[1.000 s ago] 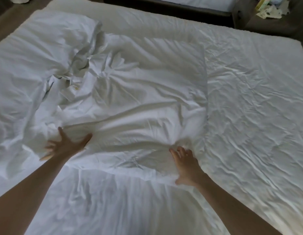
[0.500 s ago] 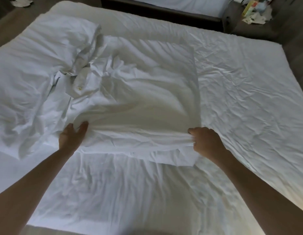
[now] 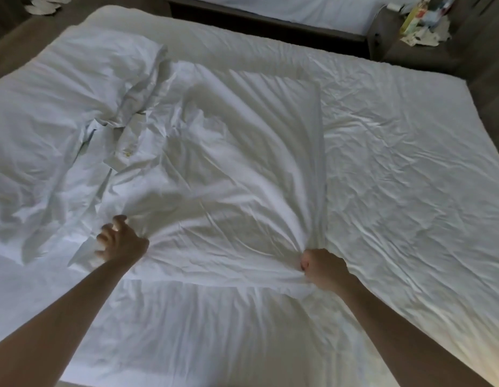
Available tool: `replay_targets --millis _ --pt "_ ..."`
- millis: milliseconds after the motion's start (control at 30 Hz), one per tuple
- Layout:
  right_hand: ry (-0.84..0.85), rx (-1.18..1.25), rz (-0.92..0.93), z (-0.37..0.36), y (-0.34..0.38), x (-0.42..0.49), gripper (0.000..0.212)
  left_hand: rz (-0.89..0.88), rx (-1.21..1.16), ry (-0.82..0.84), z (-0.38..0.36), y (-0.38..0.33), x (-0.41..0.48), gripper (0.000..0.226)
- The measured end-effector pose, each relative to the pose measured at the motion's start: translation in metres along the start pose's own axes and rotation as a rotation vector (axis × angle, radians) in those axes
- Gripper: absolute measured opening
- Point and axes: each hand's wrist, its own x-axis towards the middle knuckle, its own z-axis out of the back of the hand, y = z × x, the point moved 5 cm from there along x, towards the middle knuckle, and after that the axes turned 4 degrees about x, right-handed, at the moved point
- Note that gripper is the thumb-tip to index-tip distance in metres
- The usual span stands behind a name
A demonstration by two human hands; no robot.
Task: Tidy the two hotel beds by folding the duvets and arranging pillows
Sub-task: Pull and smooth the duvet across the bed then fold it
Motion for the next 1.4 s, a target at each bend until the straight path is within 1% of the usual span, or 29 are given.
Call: replay_targets --millis 67,100,133,167,267,333,400,500,567,667,733,767,867,900,933,1000,1033,1067,1133,1167,1233,1300,1333,1367,1400 --pt "-0.216 0.224 -0.053 0.014 -0.005 0.003 0.019 -0.129 0.006 -0.046 0.004 -0.024 -0.003 0.067" --pt "-0.283 0.333 -0.068 0.020 -0.007 0.004 0.022 -0.182 0.004 -0.058 0.006 -0.037 -0.004 0.067" --pt "-0.300 0.417 -0.078 0.023 -0.007 0.006 0.029 -0.221 -0.003 -0.066 0.007 -0.049 -0.003 0.068" --pt "-0.278 0.480 -0.092 0.025 -0.007 0.008 0.040 -0.247 -0.012 -0.071 0.009 -0.062 -0.001 0.068" --pt "-0.153 0.617 -0.112 0.022 -0.006 0.018 0.071 -0.320 -0.057 -0.108 0.013 -0.099 0.013 0.071" --pt "-0.078 0.611 -0.077 0.013 -0.003 0.030 0.083 -0.328 -0.108 -0.134 0.017 -0.119 0.031 0.071" --pt "-0.051 0.543 -0.025 0.003 0.002 0.046 0.091 -0.313 -0.097 -0.158 0.019 -0.133 0.053 0.071" --pt "-0.098 0.509 0.030 -0.004 0.008 0.067 0.103 -0.275 0.055 -0.161 0.008 -0.148 0.084 0.065" --pt "-0.122 0.464 0.034 -0.006 0.009 0.080 0.109 -0.228 0.061 -0.183 0.002 -0.152 0.100 0.052" --pt "-0.059 0.433 -0.029 -0.019 0.005 0.088 0.108 -0.166 -0.030 -0.265 0.006 -0.152 0.123 0.031" --pt "0.012 0.382 -0.060 -0.031 0.002 0.088 0.102 -0.211 -0.016 -0.302 0.010 -0.152 0.134 0.024" --pt "0.041 0.348 -0.063 -0.034 0.002 0.086 0.100 -0.221 -0.028 -0.295 0.009 -0.151 0.139 0.023" --pt "0.092 0.312 -0.079 -0.031 -0.005 0.088 0.099 -0.124 -0.113 -0.251 0.001 -0.153 0.140 0.020" --pt "0.074 0.302 -0.078 -0.025 -0.008 0.089 0.098 -0.125 -0.125 -0.282 0.000 -0.157 0.134 0.024" --pt "0.012 0.298 -0.068 -0.016 -0.008 0.090 0.093 -0.178 -0.115 -0.343 0.003 -0.162 0.127 0.035" --pt "-0.223 0.356 -0.048 0.007 -0.009 0.092 0.078 -0.404 -0.053 -0.492 0.012 -0.178 0.110 0.059" --pt "-0.327 0.422 -0.061 0.018 -0.010 0.095 0.073 -0.532 -0.022 -0.530 0.014 -0.185 0.104 0.066" --pt "-0.394 0.502 -0.093 0.028 -0.012 0.100 0.071 -0.641 0.006 -0.544 0.016 -0.193 0.100 0.068" --pt "-0.434 0.653 -0.180 0.041 -0.015 0.120 0.076 -0.771 0.017 -0.520 0.015 -0.207 0.094 0.067" --pt "-0.437 0.710 -0.205 0.048 -0.016 0.133 0.082 -0.775 0.025 -0.486 0.012 -0.215 0.093 0.065" --pt "-0.452 0.804 -0.236 0.058 -0.020 0.156 0.098 -0.702 0.079 -0.392 0.003 -0.227 0.096 0.061" --pt "-0.455 0.910 -0.293 0.064 -0.023 0.176 0.109 -0.559 0.150 -0.205 -0.015 -0.227 0.127 0.058" --pt "-0.450 0.959 -0.321 0.065 -0.025 0.184 0.110 -0.499 0.197 -0.090 -0.024 -0.222 0.145 0.061" --pt "-0.446 1.010 -0.351 0.065 -0.027 0.192 0.109 -0.485 0.250 0.018 -0.035 -0.217 0.164 0.069" --pt "-0.445 1.060 -0.381 0.063 -0.030 0.199 0.109 -0.510 0.305 0.099 -0.045 -0.214 0.179 0.079"
